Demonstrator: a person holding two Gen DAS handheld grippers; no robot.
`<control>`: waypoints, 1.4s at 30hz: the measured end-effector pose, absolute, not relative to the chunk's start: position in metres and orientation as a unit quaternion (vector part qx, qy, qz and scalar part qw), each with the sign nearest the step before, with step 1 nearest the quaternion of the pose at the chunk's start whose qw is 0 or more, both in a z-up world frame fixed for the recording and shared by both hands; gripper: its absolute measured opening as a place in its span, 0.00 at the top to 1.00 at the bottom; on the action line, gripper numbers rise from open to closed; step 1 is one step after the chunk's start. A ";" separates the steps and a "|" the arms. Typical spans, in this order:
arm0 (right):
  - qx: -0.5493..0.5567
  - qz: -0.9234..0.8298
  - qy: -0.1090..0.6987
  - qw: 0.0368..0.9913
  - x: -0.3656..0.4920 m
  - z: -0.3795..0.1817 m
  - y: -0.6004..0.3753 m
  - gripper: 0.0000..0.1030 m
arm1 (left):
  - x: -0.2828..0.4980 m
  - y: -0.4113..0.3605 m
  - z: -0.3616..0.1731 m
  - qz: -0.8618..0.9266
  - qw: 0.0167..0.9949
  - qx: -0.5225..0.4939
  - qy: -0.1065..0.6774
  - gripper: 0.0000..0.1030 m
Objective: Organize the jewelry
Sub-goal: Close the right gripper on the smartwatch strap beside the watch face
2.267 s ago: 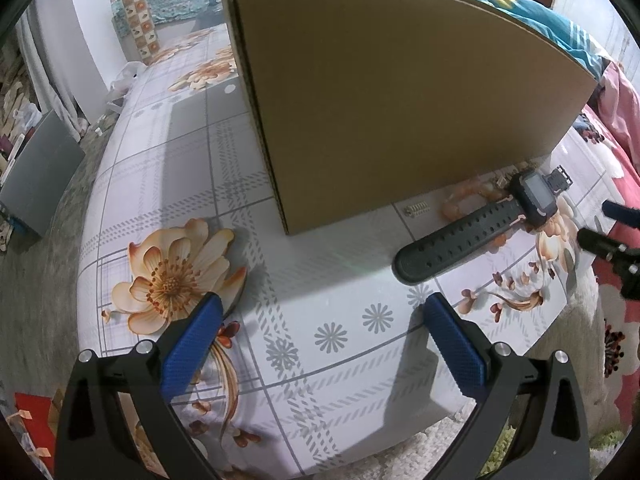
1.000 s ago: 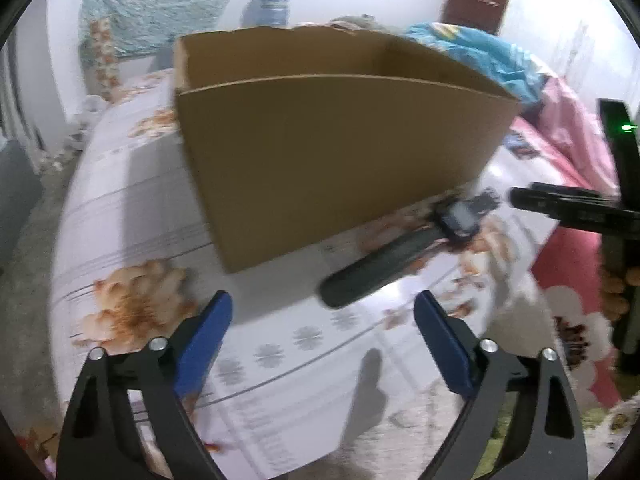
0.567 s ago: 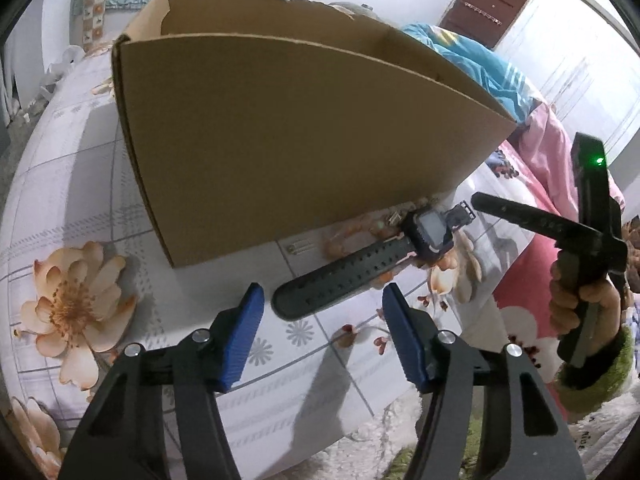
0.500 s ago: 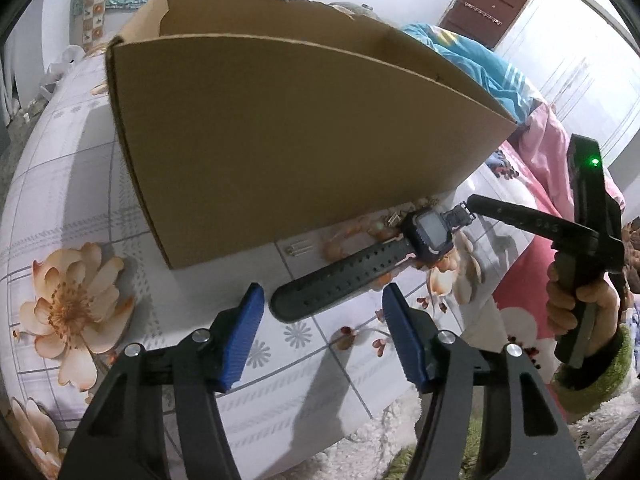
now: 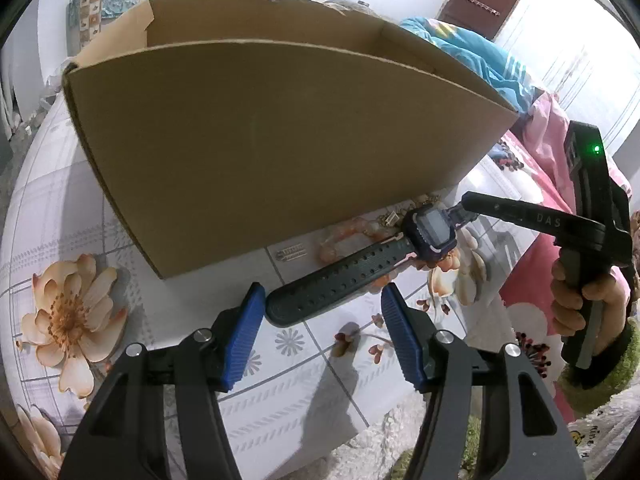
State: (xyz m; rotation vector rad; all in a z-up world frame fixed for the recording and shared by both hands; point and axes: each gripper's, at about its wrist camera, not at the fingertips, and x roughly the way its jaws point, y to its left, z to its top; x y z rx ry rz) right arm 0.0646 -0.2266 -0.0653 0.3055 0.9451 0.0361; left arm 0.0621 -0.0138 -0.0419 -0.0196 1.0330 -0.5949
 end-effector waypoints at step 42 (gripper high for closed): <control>0.354 0.114 0.428 0.824 0.045 -0.078 -0.276 0.79 | 0.052 -0.042 -0.041 -0.227 0.834 0.081 0.496 0.43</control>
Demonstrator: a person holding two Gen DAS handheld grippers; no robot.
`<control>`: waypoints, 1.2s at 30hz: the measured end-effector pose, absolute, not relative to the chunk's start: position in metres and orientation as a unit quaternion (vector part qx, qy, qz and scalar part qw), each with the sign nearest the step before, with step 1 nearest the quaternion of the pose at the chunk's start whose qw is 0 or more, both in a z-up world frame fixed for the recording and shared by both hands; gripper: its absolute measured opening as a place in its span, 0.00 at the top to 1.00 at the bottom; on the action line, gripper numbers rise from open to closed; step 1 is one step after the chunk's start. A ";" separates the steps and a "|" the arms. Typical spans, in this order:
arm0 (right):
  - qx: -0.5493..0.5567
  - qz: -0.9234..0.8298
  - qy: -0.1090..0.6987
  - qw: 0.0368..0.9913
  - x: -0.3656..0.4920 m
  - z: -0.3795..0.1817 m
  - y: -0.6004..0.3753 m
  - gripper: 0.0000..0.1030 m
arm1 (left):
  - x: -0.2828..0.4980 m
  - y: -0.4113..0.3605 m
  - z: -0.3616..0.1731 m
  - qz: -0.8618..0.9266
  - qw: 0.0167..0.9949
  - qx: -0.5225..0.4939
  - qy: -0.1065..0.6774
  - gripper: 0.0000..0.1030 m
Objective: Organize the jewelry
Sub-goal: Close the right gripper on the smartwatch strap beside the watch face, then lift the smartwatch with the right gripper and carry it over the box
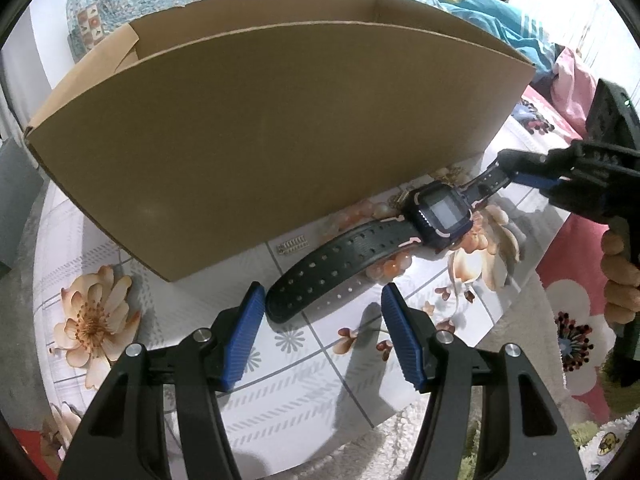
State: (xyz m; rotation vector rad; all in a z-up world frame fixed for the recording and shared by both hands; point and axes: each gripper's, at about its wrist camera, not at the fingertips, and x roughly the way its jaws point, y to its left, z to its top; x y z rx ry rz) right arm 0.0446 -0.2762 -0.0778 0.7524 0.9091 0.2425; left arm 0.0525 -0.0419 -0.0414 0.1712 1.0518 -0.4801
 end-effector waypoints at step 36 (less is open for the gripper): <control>0.337 0.127 0.408 0.839 0.036 -0.078 -0.271 0.97 | 0.080 0.008 -0.039 -0.267 0.774 -0.166 0.549 0.50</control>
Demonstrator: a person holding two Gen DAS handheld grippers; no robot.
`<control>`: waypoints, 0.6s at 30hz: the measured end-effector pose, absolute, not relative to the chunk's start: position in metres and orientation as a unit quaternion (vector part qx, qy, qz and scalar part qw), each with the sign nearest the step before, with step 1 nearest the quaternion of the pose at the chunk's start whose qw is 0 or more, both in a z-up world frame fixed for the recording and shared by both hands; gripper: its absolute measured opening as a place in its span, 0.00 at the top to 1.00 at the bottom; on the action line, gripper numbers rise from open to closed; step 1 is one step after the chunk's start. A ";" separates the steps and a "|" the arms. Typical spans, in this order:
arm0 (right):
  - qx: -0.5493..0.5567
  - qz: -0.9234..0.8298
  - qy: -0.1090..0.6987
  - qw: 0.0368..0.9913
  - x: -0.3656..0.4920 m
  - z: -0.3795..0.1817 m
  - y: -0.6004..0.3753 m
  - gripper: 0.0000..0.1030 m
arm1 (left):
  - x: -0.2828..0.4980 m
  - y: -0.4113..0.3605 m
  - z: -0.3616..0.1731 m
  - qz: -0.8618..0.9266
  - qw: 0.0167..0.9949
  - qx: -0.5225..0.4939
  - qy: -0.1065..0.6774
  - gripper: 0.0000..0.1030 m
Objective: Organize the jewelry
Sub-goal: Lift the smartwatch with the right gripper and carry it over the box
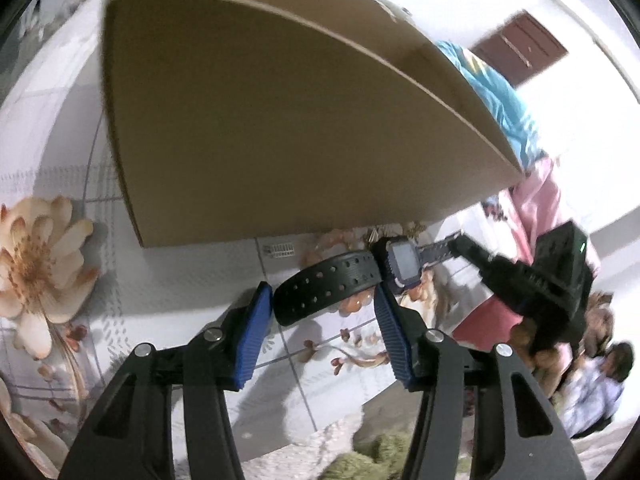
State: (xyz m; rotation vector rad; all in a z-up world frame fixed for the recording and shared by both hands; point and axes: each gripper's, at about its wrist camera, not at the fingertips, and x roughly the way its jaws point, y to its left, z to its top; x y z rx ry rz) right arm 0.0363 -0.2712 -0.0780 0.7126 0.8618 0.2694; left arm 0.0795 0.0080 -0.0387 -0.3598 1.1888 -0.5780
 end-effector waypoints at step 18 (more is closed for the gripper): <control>0.332 0.131 0.405 0.842 0.031 -0.079 -0.274 0.97 | 0.084 0.028 -0.046 -0.237 0.783 -0.197 0.540 0.89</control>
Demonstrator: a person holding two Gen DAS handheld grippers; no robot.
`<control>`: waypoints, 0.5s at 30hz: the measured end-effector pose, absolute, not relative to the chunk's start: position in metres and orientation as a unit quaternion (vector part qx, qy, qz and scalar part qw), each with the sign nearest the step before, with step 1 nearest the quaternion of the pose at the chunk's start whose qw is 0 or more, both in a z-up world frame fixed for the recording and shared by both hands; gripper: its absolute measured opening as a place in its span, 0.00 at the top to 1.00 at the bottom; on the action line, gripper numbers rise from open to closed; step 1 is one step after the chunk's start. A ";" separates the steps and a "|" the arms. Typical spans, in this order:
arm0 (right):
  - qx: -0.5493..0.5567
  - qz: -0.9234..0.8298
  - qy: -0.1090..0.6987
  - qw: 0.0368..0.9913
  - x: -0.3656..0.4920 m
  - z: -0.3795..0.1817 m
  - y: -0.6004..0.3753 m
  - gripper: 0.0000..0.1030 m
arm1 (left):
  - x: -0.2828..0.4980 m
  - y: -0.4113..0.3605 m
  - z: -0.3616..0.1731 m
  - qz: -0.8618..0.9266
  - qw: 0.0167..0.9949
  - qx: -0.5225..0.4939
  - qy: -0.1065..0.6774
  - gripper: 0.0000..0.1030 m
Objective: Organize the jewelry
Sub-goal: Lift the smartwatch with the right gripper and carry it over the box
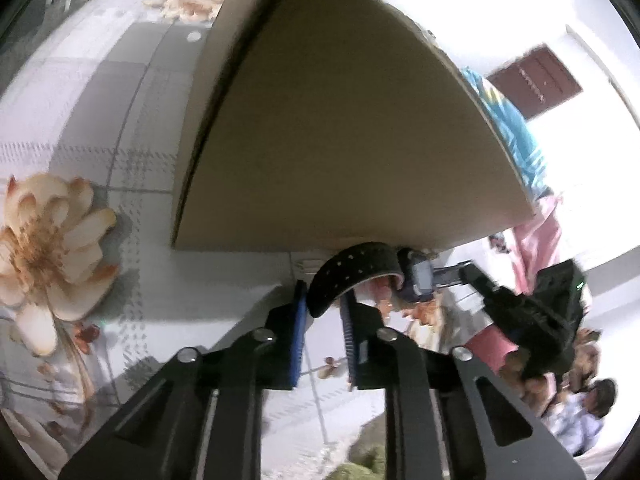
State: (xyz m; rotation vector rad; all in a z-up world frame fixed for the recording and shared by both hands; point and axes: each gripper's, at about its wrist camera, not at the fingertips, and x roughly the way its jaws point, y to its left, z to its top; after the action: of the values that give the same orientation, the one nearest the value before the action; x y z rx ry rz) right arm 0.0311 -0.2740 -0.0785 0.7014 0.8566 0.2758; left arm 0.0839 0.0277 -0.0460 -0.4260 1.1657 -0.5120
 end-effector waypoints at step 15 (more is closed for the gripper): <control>0.296 0.126 0.374 0.870 0.018 -0.039 -0.267 0.97 | 0.044 -0.006 -0.002 -0.256 0.872 0.003 0.417 0.98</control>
State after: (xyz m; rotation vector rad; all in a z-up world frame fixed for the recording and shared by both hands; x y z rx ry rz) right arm 0.0176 -0.2667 -0.0390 0.6183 0.7812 0.2642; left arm 0.0442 -0.0065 -0.0023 0.0054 0.8713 -0.5351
